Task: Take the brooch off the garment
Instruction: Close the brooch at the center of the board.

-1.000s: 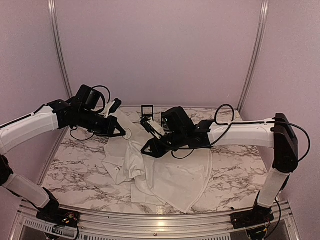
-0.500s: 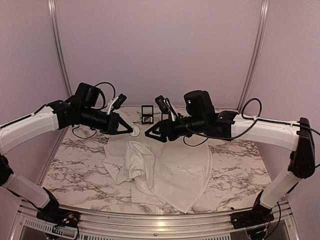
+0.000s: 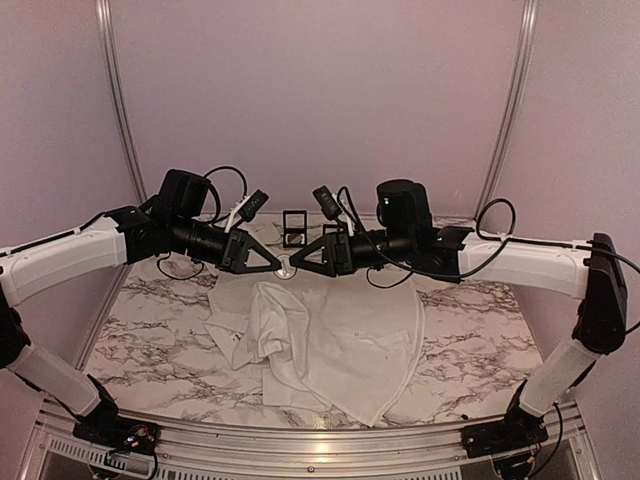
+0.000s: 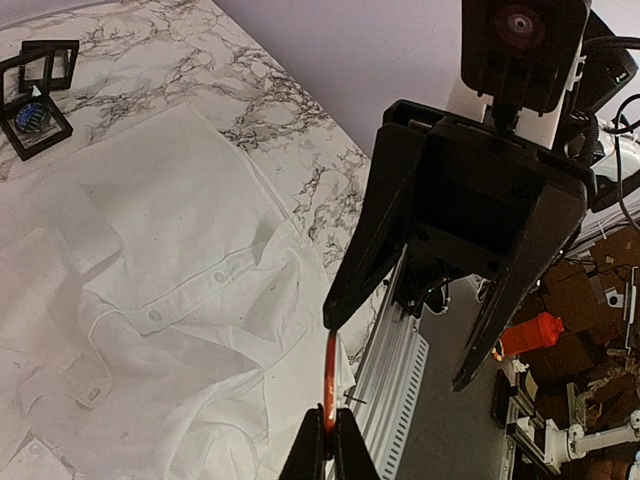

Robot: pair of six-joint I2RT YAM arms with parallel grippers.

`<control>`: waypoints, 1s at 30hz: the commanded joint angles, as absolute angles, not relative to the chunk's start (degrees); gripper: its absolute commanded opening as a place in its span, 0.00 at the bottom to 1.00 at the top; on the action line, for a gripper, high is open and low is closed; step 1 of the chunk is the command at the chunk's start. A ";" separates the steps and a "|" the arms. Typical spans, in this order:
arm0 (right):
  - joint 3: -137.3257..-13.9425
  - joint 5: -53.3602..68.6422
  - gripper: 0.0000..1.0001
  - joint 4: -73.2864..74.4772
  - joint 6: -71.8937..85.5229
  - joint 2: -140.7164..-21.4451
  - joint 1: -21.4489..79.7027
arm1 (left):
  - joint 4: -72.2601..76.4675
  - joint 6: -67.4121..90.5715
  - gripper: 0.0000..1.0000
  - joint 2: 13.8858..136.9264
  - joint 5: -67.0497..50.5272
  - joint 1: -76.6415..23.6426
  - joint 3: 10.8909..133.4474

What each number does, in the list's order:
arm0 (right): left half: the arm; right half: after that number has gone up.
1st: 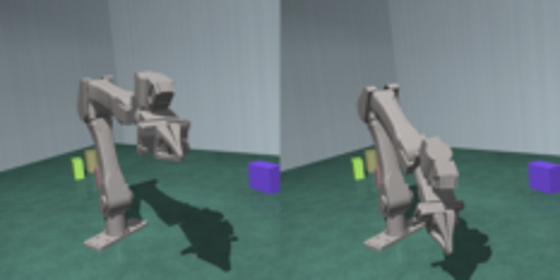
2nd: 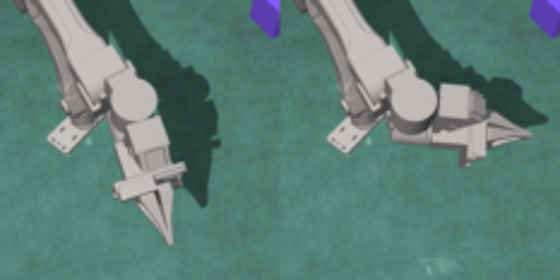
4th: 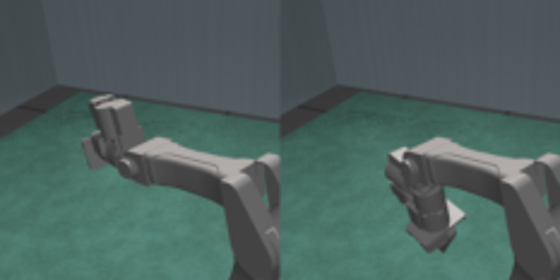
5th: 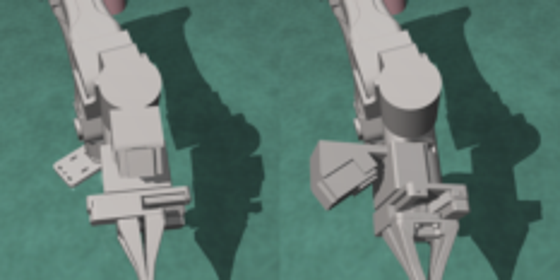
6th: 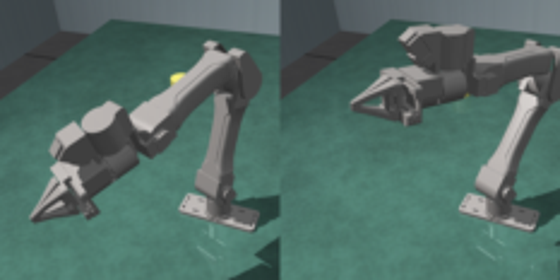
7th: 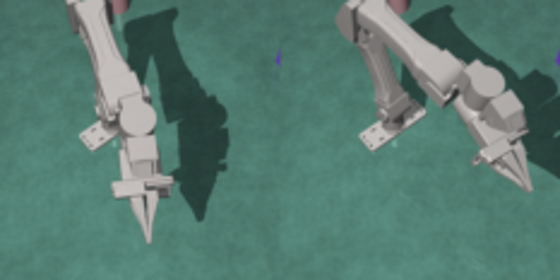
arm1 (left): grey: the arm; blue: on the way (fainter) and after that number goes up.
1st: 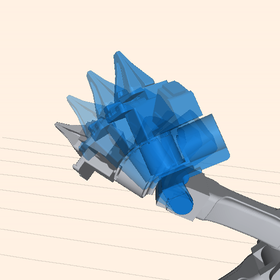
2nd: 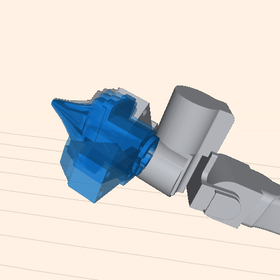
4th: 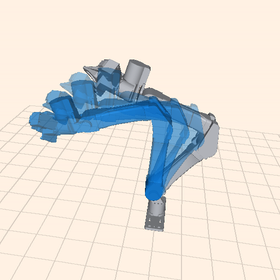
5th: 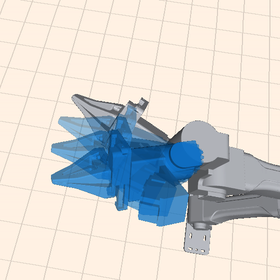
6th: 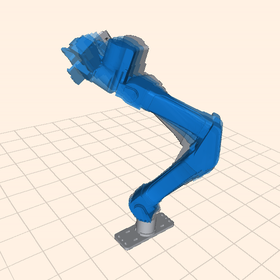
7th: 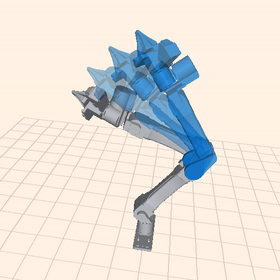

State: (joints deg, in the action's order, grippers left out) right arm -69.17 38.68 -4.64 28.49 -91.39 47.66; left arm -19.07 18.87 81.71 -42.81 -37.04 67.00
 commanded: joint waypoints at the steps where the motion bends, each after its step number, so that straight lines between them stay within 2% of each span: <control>1: -69.32 42.27 0.42 -8.55 31.10 -93.42 47.46 | -15.48 19.17 0.00 82.59 -44.84 -38.07 66.45; 18: -67.96 43.32 0.18 -9.23 31.46 -94.00 47.47 | -14.75 19.41 0.00 82.53 -44.64 -39.02 65.40; 30: -66.88 42.99 0.14 -8.84 30.69 -93.64 47.46 | -13.96 20.29 0.00 82.66 -44.78 -39.00 65.03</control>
State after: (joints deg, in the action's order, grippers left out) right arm -67.22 42.65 -8.75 31.46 -93.69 47.40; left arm -15.46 20.21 82.32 -44.56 -39.03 65.43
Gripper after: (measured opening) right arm 0.142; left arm 0.021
